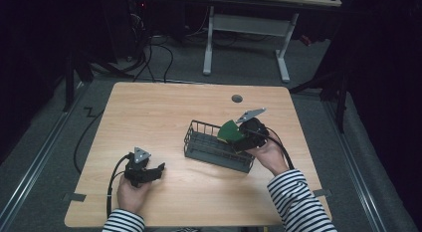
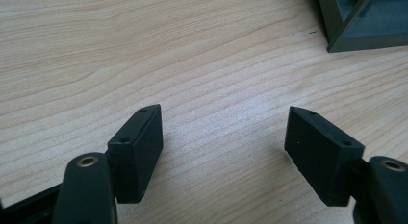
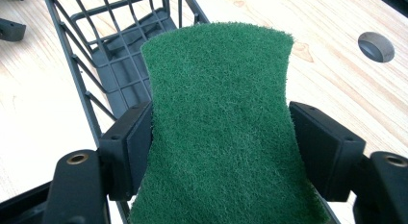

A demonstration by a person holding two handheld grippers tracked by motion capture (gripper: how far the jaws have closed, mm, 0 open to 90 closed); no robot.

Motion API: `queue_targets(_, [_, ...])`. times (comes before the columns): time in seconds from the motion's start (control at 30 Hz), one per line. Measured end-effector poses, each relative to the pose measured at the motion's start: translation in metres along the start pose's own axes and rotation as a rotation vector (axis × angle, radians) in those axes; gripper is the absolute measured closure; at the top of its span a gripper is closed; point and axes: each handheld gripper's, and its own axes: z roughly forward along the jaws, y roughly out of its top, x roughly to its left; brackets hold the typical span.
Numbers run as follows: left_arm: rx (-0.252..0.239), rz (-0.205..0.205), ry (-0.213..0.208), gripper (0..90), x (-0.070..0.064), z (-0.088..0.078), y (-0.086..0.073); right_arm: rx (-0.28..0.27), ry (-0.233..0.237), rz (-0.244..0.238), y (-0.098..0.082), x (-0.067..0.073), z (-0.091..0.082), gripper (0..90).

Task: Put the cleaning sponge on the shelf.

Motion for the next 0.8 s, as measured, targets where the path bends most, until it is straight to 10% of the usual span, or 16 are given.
queue_targets(0.8, [-0.001, -0.005, -0.005, 30.1, 0.0005, -0.0002, -0.0001, -0.047, 0.035, 0.04, -0.0028, -0.001, -0.0039, 34.1])
